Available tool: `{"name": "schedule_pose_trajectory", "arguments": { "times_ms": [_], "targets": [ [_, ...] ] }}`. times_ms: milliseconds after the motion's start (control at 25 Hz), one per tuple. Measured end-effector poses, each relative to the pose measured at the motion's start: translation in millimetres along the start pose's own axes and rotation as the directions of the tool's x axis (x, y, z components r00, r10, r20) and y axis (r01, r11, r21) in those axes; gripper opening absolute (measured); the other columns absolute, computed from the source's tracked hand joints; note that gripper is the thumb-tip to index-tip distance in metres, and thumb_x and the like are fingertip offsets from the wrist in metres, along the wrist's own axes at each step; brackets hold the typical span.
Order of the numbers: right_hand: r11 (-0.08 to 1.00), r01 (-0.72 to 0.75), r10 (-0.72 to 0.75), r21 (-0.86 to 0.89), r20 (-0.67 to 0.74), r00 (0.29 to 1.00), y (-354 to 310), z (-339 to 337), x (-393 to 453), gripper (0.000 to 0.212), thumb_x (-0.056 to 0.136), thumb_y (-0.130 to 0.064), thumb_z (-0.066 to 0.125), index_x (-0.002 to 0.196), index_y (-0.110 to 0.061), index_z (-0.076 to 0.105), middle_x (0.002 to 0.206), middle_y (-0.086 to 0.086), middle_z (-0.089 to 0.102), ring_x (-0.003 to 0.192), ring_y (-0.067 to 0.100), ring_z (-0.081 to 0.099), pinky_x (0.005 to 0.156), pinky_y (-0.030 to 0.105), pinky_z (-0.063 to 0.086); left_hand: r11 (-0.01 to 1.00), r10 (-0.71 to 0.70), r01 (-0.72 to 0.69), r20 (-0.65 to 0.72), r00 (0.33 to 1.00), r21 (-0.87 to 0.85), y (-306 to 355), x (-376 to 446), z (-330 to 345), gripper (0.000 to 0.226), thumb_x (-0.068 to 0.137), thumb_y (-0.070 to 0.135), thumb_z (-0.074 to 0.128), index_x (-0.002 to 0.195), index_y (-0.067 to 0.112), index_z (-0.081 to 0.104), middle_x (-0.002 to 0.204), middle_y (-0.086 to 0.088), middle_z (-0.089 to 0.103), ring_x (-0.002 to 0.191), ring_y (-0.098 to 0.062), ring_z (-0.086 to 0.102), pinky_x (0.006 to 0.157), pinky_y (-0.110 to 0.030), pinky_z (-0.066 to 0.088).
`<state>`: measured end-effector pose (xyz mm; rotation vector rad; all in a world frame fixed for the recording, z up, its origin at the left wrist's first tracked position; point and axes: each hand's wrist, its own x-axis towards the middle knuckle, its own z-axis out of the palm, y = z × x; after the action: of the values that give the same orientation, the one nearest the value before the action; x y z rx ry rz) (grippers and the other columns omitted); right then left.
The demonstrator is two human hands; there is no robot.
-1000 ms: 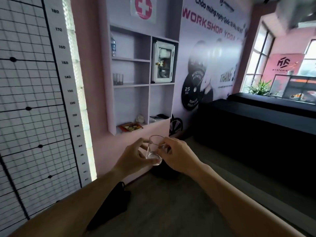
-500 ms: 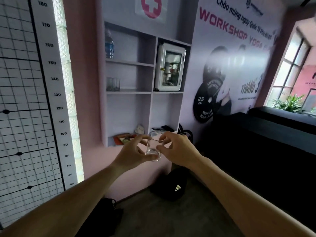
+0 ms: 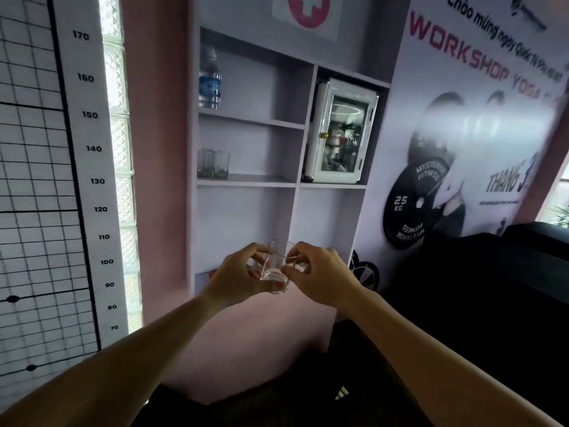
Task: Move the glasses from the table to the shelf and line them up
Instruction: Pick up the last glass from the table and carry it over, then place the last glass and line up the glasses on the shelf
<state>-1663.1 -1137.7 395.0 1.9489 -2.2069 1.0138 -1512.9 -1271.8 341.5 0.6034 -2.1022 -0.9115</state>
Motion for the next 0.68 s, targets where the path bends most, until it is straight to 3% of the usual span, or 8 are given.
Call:
{"name": "schedule_pose_trajectory", "arguments": {
  "times_ms": [160,280,480,560,680],
  "targets": [
    [1.0,0.025,-0.025,-0.014,0.022,0.999,27,2,88,0.021,0.09,-0.041,0.065,0.105,-0.026,0.063,0.108,-0.005,0.071,0.085,0.017,0.067,0.079,0.042,0.058,0.997,0.032,-0.031,-0.01,0.999,0.064,-21,87,-11,0.08,0.053,0.064,0.086,0.121,0.035,0.058,0.106,0.018,0.062,0.07,-0.009,0.072,0.065,-0.028,0.061],
    [0.998,0.069,-0.069,-0.005,-0.032,0.997,40,-3,153,0.018,0.088,-0.039,0.066,0.1,-0.026,0.064,0.104,-0.006,0.071,0.08,0.014,0.066,0.076,0.038,0.057,0.997,0.058,-0.055,-0.052,0.997,0.046,-32,148,-25,0.087,0.047,0.071,0.083,0.122,0.035,0.058,0.109,0.012,0.064,0.069,-0.01,0.071,0.068,-0.032,0.062],
    [0.982,0.18,-0.183,-0.059,-0.048,0.982,48,-17,244,0.014,0.086,-0.041,0.069,0.094,-0.031,0.063,0.093,-0.007,0.069,0.075,0.011,0.064,0.068,0.029,0.053,0.996,0.082,-0.078,-0.139,0.987,0.035,-47,219,-49,0.077,0.049,0.071,0.084,0.116,0.043,0.059,0.106,0.012,0.065,0.069,-0.009,0.073,0.066,-0.031,0.062],
    [0.971,0.229,-0.232,-0.063,-0.043,0.972,53,-15,277,0.013,0.086,-0.043,0.068,0.093,-0.035,0.061,0.095,-0.008,0.068,0.077,0.01,0.065,0.069,0.03,0.055,0.996,0.083,-0.075,-0.196,0.977,0.046,-55,242,-55,0.072,0.048,0.075,0.082,0.111,0.05,0.057,0.103,0.014,0.065,0.067,-0.01,0.072,0.061,-0.028,0.06],
    [0.955,0.292,-0.293,-0.049,-0.023,0.956,65,-4,320,0.013,0.087,-0.046,0.066,0.092,-0.038,0.057,0.097,-0.008,0.067,0.081,0.009,0.064,0.073,0.031,0.055,0.991,0.093,-0.059,-0.287,0.953,0.123,-70,266,-60,0.074,0.051,0.08,0.077,0.115,0.048,0.056,0.101,0.015,0.065,0.068,-0.011,0.072,0.062,-0.034,0.062]
  ]
}}
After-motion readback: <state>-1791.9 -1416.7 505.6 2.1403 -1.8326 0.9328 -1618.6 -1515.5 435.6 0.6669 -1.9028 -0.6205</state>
